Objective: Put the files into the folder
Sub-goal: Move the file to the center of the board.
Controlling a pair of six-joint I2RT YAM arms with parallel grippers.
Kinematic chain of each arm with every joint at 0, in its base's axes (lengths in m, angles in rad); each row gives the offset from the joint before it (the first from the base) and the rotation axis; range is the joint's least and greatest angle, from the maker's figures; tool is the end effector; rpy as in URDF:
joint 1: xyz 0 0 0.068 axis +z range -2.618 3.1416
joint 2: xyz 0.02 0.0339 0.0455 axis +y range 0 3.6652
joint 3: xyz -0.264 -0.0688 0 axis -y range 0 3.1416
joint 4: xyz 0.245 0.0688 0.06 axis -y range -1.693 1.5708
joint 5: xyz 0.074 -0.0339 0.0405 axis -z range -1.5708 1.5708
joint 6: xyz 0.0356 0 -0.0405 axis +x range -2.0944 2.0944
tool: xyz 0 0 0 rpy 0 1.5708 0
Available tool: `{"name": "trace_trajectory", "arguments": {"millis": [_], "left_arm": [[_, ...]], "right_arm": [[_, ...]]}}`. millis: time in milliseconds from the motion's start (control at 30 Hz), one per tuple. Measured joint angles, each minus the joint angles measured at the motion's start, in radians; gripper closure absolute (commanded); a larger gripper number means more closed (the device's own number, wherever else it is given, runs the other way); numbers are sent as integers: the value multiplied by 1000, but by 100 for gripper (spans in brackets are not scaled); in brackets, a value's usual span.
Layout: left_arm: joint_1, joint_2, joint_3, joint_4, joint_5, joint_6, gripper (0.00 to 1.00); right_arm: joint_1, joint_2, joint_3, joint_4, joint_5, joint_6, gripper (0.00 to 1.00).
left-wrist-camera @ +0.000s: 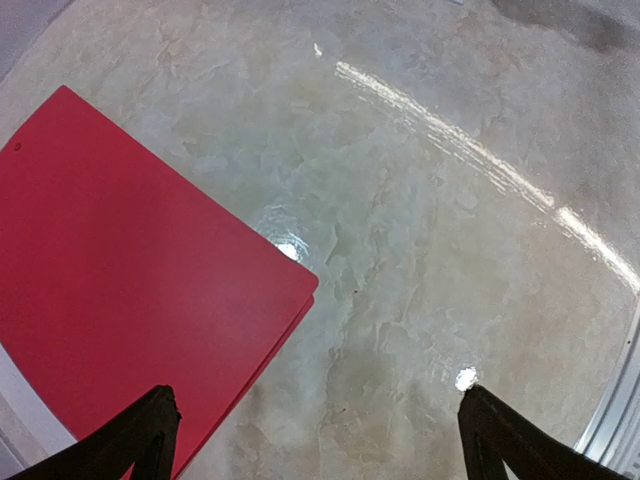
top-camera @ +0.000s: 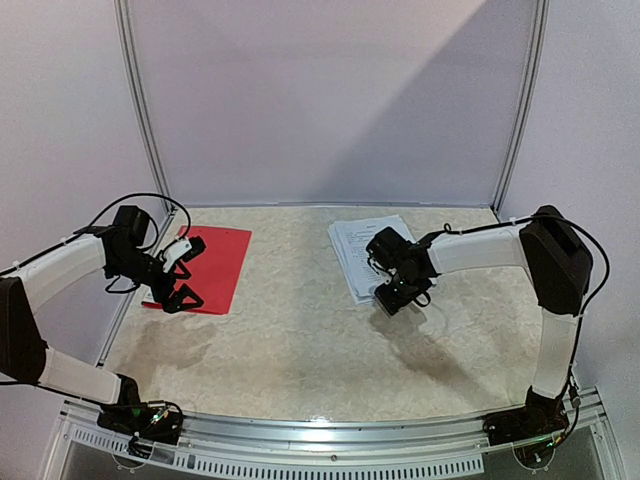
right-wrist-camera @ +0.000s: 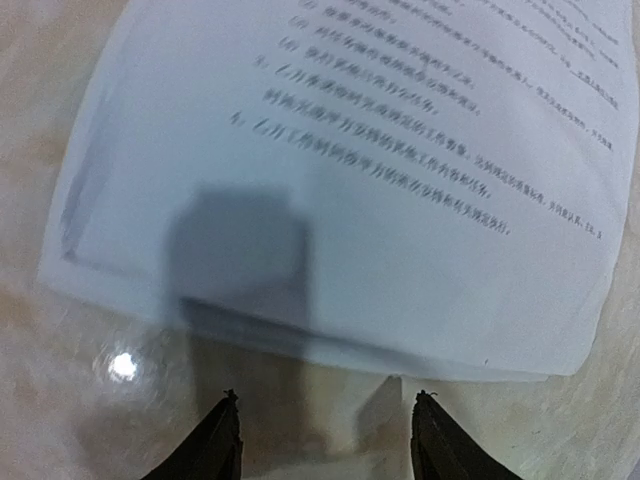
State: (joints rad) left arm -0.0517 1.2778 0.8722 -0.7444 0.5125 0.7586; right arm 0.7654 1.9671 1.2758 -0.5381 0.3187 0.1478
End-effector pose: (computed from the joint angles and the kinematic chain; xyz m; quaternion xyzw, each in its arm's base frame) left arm 0.2342 -0.0296 0.2288 0.4215 0.8486 -0.1626 0.2753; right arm 0.2854 0.2587 0.1455 -0.2700 0.9352 -0.0664 0.2195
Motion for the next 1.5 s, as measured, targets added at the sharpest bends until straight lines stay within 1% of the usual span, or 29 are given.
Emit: {"name": "trace_trajectory", "arguments": {"millis": [100, 167, 233, 300, 433, 533, 567, 633, 800, 967, 1100, 1200, 1333, 1500], "left_arm": [[6, 0, 0, 0, 0, 0, 0], [10, 0, 0, 0, -1, 0, 1], [13, 0, 0, 0, -6, -3, 0], [17, 1, 0, 1, -24, -10, 0], [36, 14, 1, 7, -69, -32, 1], [70, 34, 1, 14, -91, -49, 0], [78, 43, 1, 19, -97, -55, 0], [90, 51, 1, 22, -98, -57, 0], [92, 66, 5, 18, -86, -61, 1], [92, 67, 16, 14, -73, -64, 1], [93, 66, 17, 14, -72, -64, 0], [93, 66, 17, 14, -72, -64, 0], [93, 66, 25, 14, -74, -64, 1], [93, 74, 38, 13, -86, -64, 0]], "right_arm": [[28, -43, 10, -56, -73, -36, 31], [46, -79, 42, -60, -125, -51, 27], [53, -89, 102, -53, -149, -54, 25], [57, -56, 225, -46, -143, -59, 25], [53, 120, 509, -50, -92, -54, 24], [50, 322, 750, -95, -18, -35, 24], [48, 380, 807, -108, 5, -30, 24], [44, 465, 868, -126, 34, -15, 24], [16, 561, 884, -157, 41, 38, 29], [-19, 590, 948, -186, 43, 99, 32], [-36, 606, 962, -221, 70, 137, 38], [-49, 606, 962, -237, 72, 176, 41], [-81, 582, 907, -212, 75, 230, 44], [-164, 492, 742, -151, 72, 287, 45]]}}
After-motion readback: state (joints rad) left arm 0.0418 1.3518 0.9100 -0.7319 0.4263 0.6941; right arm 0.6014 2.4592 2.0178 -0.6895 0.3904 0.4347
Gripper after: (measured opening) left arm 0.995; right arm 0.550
